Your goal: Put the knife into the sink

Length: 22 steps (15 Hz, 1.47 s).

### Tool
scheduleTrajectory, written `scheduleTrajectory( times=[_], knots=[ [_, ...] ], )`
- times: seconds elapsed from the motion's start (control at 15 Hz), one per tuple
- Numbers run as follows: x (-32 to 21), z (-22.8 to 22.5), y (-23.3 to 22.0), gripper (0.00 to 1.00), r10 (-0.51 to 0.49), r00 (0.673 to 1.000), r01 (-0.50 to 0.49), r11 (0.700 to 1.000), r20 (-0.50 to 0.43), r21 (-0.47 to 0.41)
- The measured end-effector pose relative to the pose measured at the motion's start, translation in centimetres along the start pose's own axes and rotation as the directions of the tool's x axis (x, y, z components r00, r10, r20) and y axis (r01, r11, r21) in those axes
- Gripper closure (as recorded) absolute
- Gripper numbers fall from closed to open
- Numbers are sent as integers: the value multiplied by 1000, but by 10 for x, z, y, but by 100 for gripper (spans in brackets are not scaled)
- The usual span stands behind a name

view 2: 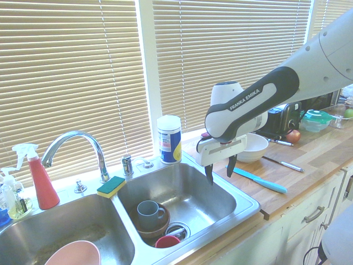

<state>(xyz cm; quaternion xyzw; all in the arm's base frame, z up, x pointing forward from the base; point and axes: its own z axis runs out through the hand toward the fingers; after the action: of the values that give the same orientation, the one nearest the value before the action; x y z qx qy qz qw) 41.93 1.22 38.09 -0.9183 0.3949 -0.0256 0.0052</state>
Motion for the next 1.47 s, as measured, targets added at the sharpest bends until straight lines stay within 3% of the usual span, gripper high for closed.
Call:
scheduleTrajectory(
  times=[0.4, 0.6, 1.0, 1.47],
  knots=[
    [2, 3, -3, 0, -3, 1000, 3, 1000, -13, 11],
    [8, -2, 2, 0, -53, 998, 54, 998, -31, 11],
    [54, -19, 68, 0, -200, 979, 200, 980, -29, -3],
    [90, 9, 138, 0, -125, 991, 125, 992, -36, -3]
  ],
)
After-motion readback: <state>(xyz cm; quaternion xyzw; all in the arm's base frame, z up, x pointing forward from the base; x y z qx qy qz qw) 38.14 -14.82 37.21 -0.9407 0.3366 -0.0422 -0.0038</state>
